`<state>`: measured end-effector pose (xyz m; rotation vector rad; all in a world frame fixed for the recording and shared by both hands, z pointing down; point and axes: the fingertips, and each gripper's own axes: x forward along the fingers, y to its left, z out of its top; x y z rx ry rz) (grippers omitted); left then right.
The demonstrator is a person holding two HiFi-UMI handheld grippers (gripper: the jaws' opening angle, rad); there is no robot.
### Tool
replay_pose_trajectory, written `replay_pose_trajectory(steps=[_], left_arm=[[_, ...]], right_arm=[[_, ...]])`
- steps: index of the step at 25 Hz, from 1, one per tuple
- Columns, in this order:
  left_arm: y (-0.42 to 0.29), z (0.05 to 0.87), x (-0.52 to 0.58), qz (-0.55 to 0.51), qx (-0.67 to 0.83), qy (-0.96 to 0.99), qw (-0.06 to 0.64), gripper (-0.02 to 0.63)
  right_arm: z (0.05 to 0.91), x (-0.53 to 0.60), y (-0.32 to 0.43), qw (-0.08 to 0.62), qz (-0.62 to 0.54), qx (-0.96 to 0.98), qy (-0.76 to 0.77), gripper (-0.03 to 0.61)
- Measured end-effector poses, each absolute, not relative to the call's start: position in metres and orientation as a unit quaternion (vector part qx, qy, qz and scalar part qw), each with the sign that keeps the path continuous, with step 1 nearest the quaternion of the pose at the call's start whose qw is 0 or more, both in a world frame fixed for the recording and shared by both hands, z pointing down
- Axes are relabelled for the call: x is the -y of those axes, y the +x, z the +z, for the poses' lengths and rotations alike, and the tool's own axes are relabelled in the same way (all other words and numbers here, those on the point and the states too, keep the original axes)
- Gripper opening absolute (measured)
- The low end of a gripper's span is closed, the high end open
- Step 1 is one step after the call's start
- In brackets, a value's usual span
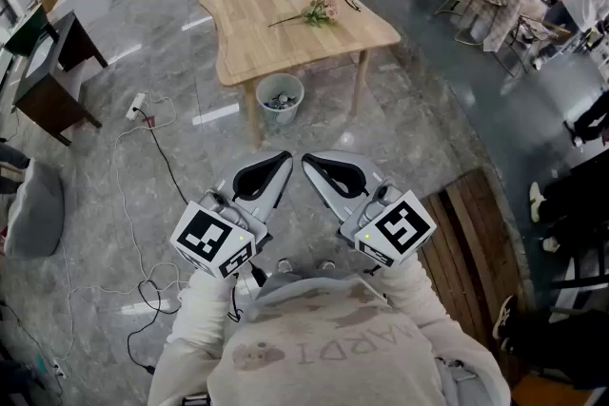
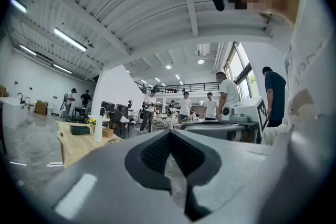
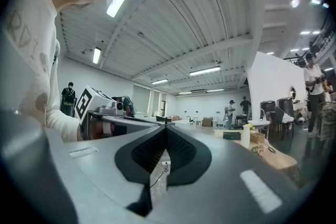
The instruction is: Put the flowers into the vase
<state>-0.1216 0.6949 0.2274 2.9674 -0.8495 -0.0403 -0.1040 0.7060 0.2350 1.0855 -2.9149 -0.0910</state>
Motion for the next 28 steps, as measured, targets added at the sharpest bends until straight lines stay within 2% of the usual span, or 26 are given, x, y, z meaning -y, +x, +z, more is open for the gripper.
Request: replay_pose_trajectory(steps=[15,22,28], left_arm=[[-0.14,0.233,-0.681,-0.014,0.276,0.961,0.027,0.0],[-0.155,0.239,-0.676,-0.013,0.254,0.967,0.024,0.0],[-0.152,0.248,-0.662,-0.008,0.241,0.97,0.032,0.0]], right_arm=[[0.239,-0.693,-0.12,0.018,-0.026,0.934,0.355,0.014],[0.238,-0.686,-0.124,-0.014,-0.011,0.925,0.38,0.015],[0.244,-0.674,-0.123,-0.015,-0.004,0.923,0.384,0.023]])
